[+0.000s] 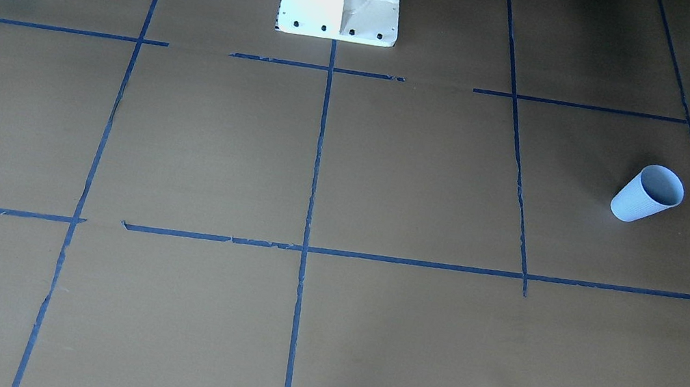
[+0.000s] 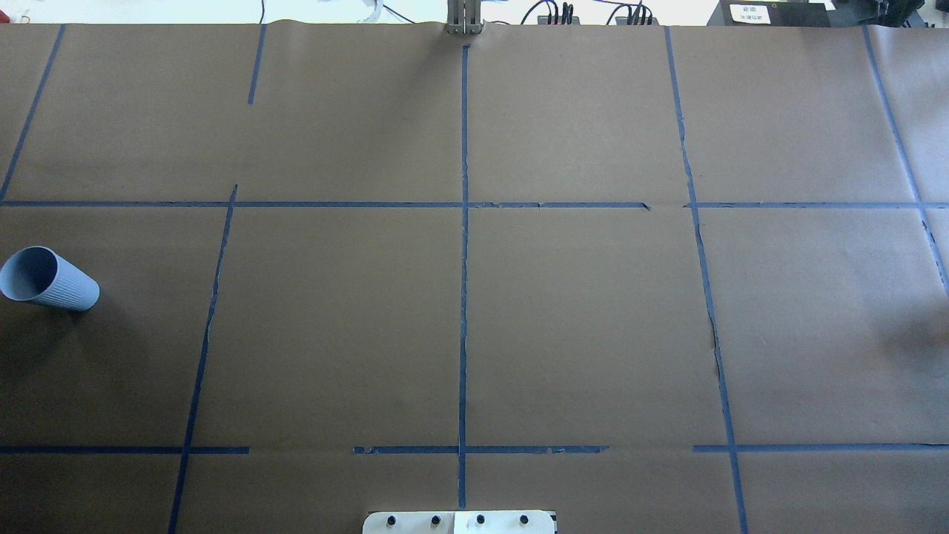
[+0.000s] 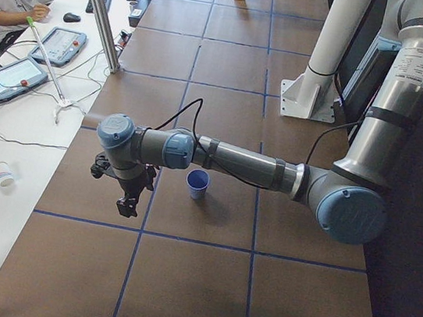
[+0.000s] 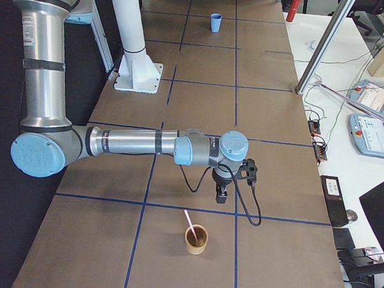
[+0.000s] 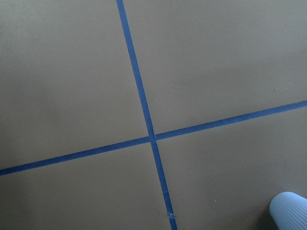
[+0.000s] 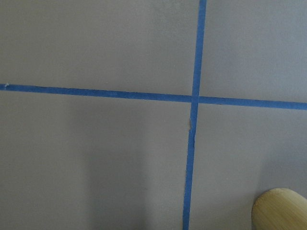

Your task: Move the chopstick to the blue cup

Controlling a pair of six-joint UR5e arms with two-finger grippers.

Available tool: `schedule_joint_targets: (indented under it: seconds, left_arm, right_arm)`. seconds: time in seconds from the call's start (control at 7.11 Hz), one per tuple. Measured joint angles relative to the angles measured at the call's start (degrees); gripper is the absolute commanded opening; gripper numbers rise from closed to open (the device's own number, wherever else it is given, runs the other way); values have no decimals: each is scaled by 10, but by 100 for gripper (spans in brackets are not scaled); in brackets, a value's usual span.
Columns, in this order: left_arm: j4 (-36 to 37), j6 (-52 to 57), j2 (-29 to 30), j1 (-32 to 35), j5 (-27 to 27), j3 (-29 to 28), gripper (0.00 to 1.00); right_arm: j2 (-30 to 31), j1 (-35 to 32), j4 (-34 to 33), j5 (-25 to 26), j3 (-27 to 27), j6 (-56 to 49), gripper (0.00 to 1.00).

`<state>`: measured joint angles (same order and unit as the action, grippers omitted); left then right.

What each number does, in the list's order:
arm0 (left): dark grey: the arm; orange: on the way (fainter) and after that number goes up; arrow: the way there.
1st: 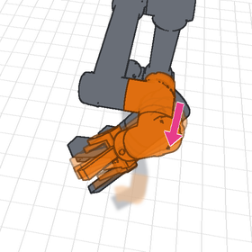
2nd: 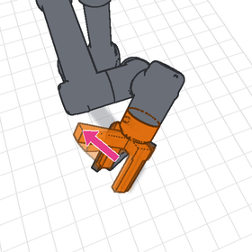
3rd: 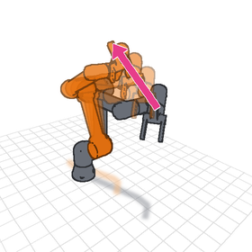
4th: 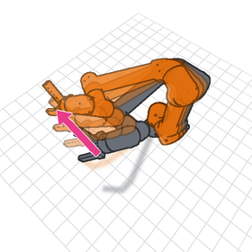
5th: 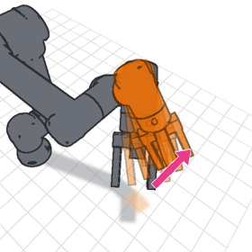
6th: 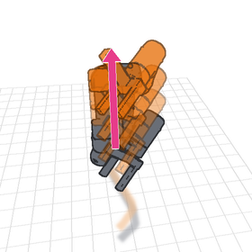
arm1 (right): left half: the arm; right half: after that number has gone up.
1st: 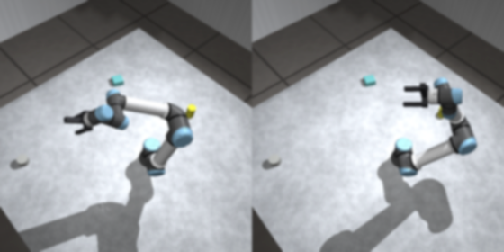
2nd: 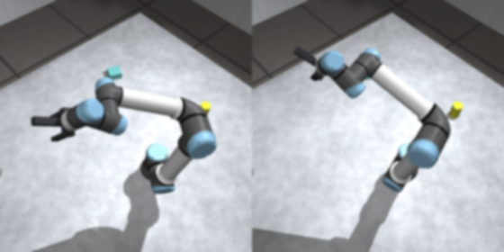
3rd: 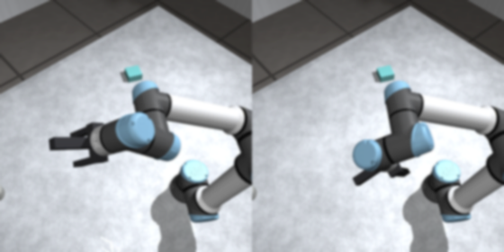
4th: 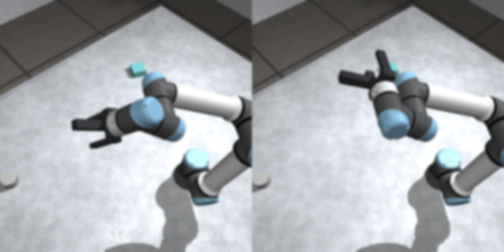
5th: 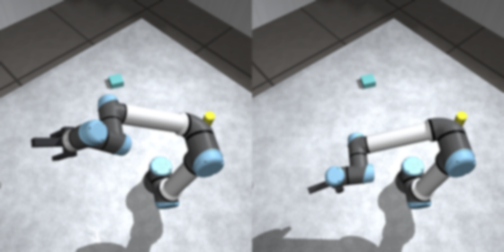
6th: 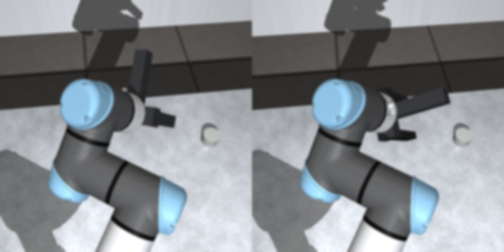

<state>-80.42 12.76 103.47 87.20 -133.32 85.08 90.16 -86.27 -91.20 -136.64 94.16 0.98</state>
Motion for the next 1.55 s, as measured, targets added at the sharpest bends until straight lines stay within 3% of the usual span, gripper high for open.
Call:
schedule_joint_targets:
  seconds: [0.7,0.98,1.27,1.55]
  left_arm:
    - [-31,2,-21,-4,-3,41,100]
    - [-134,-66,-72,-31,-33,37,100]
    - [-283,-230,-132,-111,-45,37,100]
    - [-347,-333,-150,-156,-36,48,100]
  right_arm:
    - [2,0,2,-2,-6,8,100]
    - [0,0,10,-3,-19,8,100]
    - [2,0,32,-5,-26,8,100]
    - [3,0,38,-5,-31,8,100]
